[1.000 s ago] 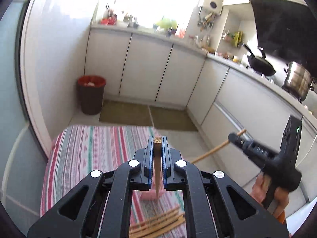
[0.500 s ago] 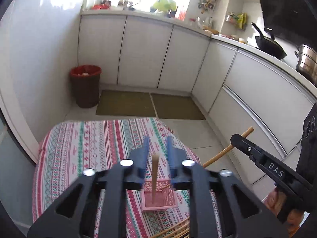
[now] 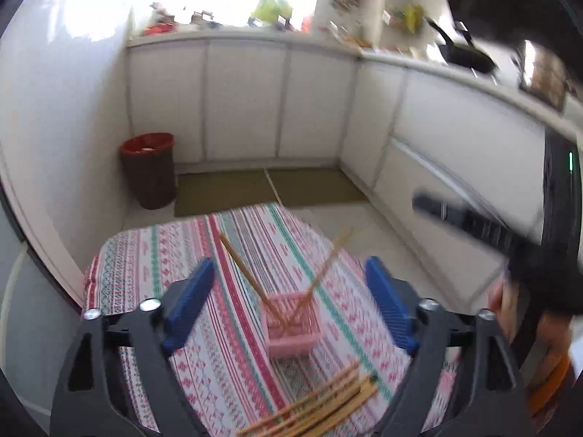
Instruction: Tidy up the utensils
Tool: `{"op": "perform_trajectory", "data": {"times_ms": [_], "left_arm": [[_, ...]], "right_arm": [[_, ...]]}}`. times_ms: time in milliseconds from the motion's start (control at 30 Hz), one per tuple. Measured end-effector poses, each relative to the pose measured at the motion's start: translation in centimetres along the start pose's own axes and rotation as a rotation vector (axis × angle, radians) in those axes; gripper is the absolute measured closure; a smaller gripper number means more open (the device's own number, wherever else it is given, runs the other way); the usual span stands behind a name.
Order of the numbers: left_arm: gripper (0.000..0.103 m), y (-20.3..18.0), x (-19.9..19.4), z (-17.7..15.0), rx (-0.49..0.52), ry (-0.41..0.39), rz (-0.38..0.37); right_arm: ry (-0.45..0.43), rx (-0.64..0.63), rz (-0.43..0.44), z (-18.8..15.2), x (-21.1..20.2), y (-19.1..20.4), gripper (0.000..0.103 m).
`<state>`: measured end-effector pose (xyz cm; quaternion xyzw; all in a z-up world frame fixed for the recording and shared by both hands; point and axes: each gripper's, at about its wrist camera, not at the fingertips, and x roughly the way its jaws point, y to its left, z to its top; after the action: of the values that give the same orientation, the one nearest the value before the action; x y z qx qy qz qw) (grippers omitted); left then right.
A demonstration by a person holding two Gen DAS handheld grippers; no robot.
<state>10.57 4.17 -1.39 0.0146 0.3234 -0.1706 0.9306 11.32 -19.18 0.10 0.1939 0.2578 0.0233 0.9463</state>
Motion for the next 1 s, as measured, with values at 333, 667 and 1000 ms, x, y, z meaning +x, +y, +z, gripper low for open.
{"op": "perform_trajectory", "data": {"times_ms": [333,667,1000], "left_arm": [[0.008,-8.3,6.0,-10.7,0.408,0.415,-0.211],[0.027,-13.1,12.5,-18.5,0.525,0.718,-0.395],[0.068,-13.8,15.4,-21.8,0.626,0.814,-0.324]], "right_arm": [[0.036,0.218,-0.135,-1.0,-2.7,-8.4,0.007],[0.358,0.317,-0.174,-4.4,0.1,-13.7,0.007],[0.525,0.407,-0.166,-7.3,2.5,-16.0,0.007]]}}
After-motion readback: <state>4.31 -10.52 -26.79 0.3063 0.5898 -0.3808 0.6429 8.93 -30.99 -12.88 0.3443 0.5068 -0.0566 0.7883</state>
